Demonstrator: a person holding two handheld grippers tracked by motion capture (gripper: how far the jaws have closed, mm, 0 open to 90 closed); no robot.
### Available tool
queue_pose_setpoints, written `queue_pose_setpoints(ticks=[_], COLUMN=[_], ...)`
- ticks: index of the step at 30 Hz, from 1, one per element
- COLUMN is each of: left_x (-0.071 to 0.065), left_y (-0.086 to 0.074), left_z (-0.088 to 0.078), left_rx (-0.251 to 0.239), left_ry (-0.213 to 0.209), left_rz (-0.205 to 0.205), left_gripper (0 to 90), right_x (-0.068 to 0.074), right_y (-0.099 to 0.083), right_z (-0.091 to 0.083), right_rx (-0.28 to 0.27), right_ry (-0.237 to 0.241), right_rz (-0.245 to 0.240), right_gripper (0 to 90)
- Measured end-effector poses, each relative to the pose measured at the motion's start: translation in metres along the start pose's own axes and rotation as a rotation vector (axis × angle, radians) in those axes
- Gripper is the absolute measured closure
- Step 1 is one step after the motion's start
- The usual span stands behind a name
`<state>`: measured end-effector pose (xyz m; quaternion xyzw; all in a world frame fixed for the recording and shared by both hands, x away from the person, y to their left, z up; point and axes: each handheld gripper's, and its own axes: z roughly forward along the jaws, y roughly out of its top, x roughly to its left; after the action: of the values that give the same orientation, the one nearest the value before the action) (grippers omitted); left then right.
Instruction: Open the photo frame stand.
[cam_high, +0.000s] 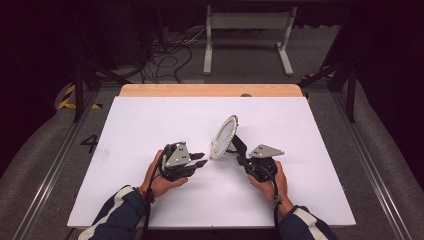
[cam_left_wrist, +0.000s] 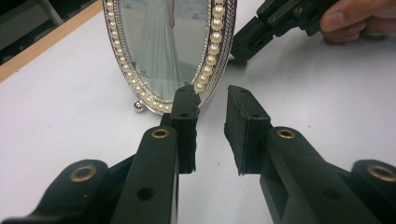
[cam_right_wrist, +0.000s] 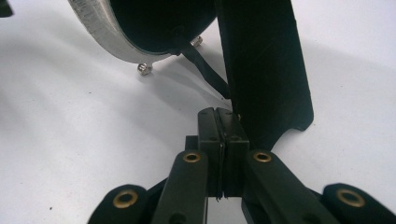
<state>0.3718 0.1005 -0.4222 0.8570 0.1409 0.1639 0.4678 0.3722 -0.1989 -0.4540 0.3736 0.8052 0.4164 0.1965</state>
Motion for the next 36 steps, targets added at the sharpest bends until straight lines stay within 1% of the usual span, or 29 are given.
queue_pose_setpoints(ticks=[2, 8, 13, 15, 16, 17, 19, 21, 22, 24, 26, 27, 29, 30, 31, 32, 33, 34, 36], left_x=[0.001, 0.000, -0.001, -0.002, -0.002, -0.002, -0.002, -0.002, -0.002, -0.003, -0.004, -0.004, -0.006, -0.006, -0.006, -0.007, -0.007, -0.007, -0.007], left_y=[-0.002, -0.011, -0.027, -0.033, -0.035, -0.038, -0.042, -0.047, -0.049, -0.053, -0.056, -0.057, -0.060, -0.062, -0.062, -0.064, -0.064, -0.066, -0.067], left_z=[-0.005, -0.020, -0.033, -0.038, -0.039, -0.041, -0.045, -0.047, -0.048, -0.050, -0.051, -0.052, -0.055, -0.057, -0.057, -0.061, -0.061, -0.062, -0.064], left_rx=[0.007, 0.009, 0.038, 0.049, 0.055, 0.060, 0.068, 0.073, 0.083, 0.103, 0.110, 0.118, 0.116, 0.114, 0.114, 0.116, 0.116, 0.116, 0.112], left_ry=[0.005, 0.016, 0.028, 0.033, 0.036, 0.042, 0.048, 0.054, 0.058, 0.071, 0.074, 0.075, 0.091, 0.090, 0.090, 0.111, 0.111, 0.122, 0.127], left_rz=[0.003, -0.010, -0.030, -0.044, -0.041, -0.047, -0.055, -0.073, -0.076, -0.080, -0.088, -0.090, -0.093, -0.098, -0.098, -0.104, -0.104, -0.117, -0.125], left_gripper=[72.9, 71.6, 70.7, 68.7, 67.3, 65.9, 62.9, 59.4, 58.0, 53.9, 50.8, 49.3, 44.3, 44.1, 42.4, 40.2, 37.5, 35.1, 31.8], right_x=[-0.001, -0.003, -0.003, -0.004, -0.004, -0.003, 0.001, 0.007, 0.009, 0.017, 0.023, 0.025, 0.029, 0.030, 0.030, 0.032, 0.032, 0.032, 0.032], right_y=[0.000, 0.000, 0.001, 0.001, 0.002, 0.002, 0.003, 0.006, 0.007, 0.010, 0.014, 0.016, 0.018, 0.019, 0.019, 0.020, 0.020, 0.020, 0.021], right_z=[0.000, -0.001, 0.000, 0.000, 0.000, 0.000, -0.001, -0.002, -0.002, -0.002, -0.001, 0.000, 0.002, 0.004, 0.004, 0.007, 0.007, 0.011, 0.014], right_rx=[0.000, -0.003, -0.003, -0.004, -0.006, -0.009, -0.018, -0.040, -0.048, -0.063, -0.078, -0.081, -0.089, -0.091, -0.091, -0.092, -0.092, -0.088, -0.088], right_ry=[-0.003, -0.012, -0.020, -0.023, -0.024, -0.025, -0.030, 0.001, 0.010, 0.035, 0.043, 0.047, 0.052, 0.050, 0.050, 0.039, 0.039, 0.030, 0.034], right_rz=[0.002, 0.004, 0.003, 0.005, 0.009, 0.009, -0.014, -0.020, -0.022, -0.037, -0.040, -0.037, -0.030, -0.025, -0.025, -0.026, -0.026, -0.010, 0.013], right_gripper=[89.8, 89.0, 88.2, 86.3, 84.9, 83.1, 77.4, 76.0, 74.7, 69.2, 67.8, 66.0, 61.6, 59.5, 59.5, 55.8, 55.8, 51.3, 48.2])
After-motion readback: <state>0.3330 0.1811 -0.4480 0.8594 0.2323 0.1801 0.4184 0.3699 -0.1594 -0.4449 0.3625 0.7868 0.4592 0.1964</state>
